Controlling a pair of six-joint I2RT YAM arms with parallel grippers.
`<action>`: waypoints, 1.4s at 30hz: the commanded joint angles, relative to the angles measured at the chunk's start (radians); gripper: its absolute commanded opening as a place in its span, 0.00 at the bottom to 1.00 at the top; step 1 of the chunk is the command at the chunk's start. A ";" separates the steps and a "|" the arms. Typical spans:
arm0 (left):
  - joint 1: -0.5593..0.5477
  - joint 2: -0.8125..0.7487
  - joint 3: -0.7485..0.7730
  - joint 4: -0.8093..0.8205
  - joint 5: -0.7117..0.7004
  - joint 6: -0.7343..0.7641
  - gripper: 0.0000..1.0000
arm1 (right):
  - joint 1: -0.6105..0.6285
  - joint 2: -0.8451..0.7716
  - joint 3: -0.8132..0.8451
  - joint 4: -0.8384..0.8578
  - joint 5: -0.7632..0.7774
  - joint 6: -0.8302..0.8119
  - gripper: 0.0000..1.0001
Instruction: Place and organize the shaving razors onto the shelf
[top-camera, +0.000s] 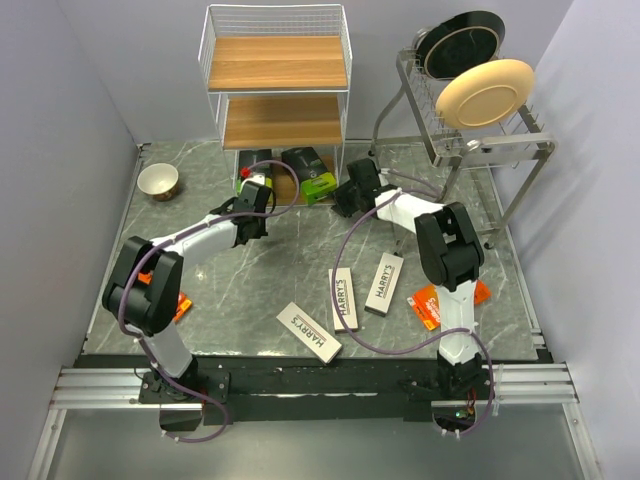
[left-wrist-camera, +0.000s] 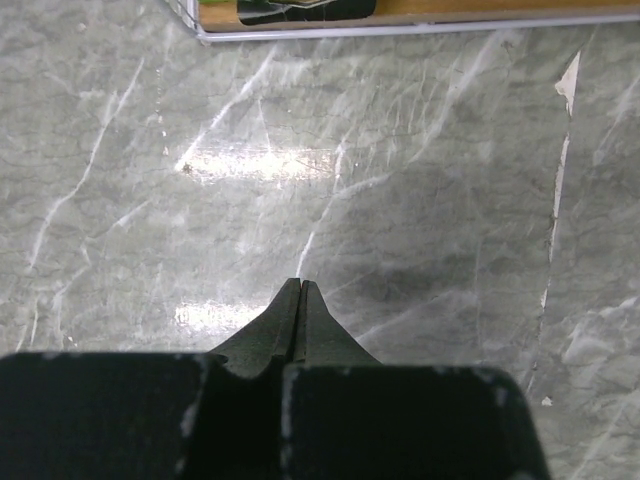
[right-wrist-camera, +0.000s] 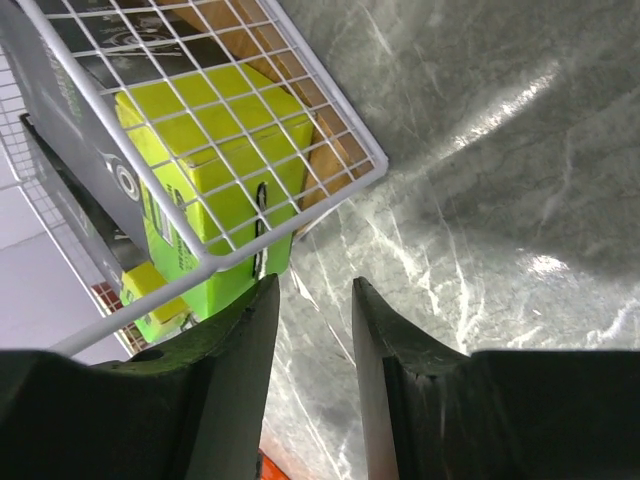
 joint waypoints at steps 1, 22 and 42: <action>0.002 -0.015 -0.001 0.015 0.015 -0.011 0.01 | -0.006 -0.037 0.050 0.043 0.020 0.004 0.43; 0.002 0.065 0.082 0.027 0.009 -0.031 0.01 | 0.020 0.082 0.114 -0.019 0.090 0.126 0.36; -0.057 0.275 0.283 0.252 0.015 -0.008 0.01 | 0.040 0.066 0.079 0.006 0.078 0.172 0.00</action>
